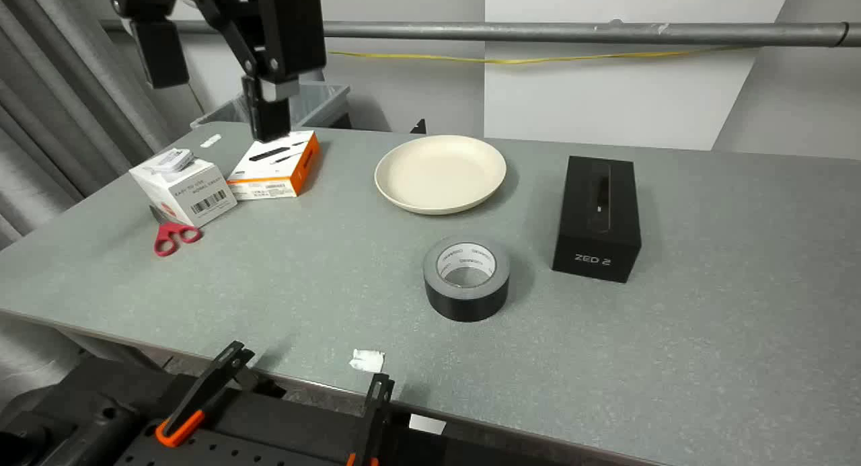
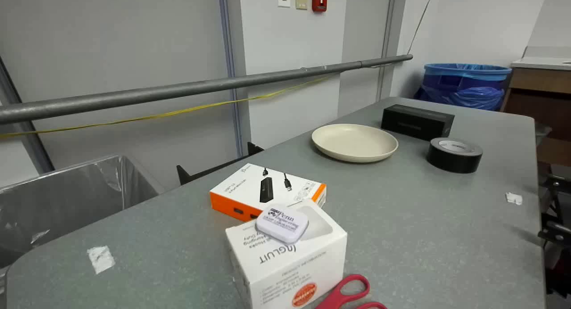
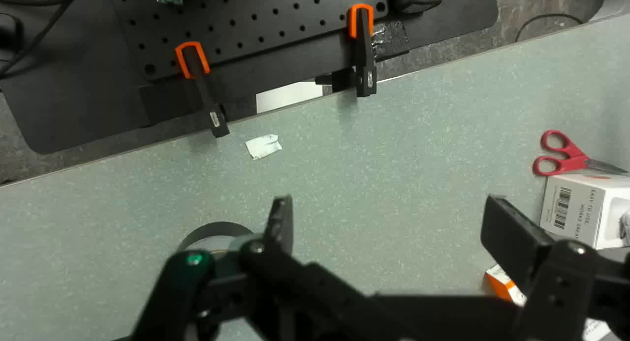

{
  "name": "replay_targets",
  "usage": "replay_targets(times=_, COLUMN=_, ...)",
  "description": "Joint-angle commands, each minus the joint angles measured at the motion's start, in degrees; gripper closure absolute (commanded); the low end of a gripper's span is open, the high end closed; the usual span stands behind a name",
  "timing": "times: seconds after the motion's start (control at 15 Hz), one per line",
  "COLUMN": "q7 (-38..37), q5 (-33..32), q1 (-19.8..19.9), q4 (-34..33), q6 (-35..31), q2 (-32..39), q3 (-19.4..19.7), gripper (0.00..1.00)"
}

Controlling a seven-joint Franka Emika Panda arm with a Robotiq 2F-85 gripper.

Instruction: Put the black masking tape on the white plate

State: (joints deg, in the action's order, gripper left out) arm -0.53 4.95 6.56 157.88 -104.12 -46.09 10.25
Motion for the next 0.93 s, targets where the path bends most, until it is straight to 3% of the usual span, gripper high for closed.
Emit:
replay_targets(times=0.0, q7=0.58, q5=0.56, q1=0.91, q4=-0.09, q6=0.14, q2=0.23, q3=-0.81, gripper=0.0)
replay_targets(times=0.33, q7=0.58, q5=0.56, q1=0.91, q4=-0.09, q6=0.13, q2=0.24, q3=-0.81, gripper=0.0)
replay_targets(times=0.47, q7=0.73, q5=-0.38, q1=0.57, q4=0.9, q6=-4.59, q2=2.65, q3=-1.8, gripper=0.0)
replay_targets(times=0.87, q7=0.92, q5=-3.03, q1=0.83, q4=2.5, q6=-30.83, q2=20.24, q3=-2.74, gripper=0.0)
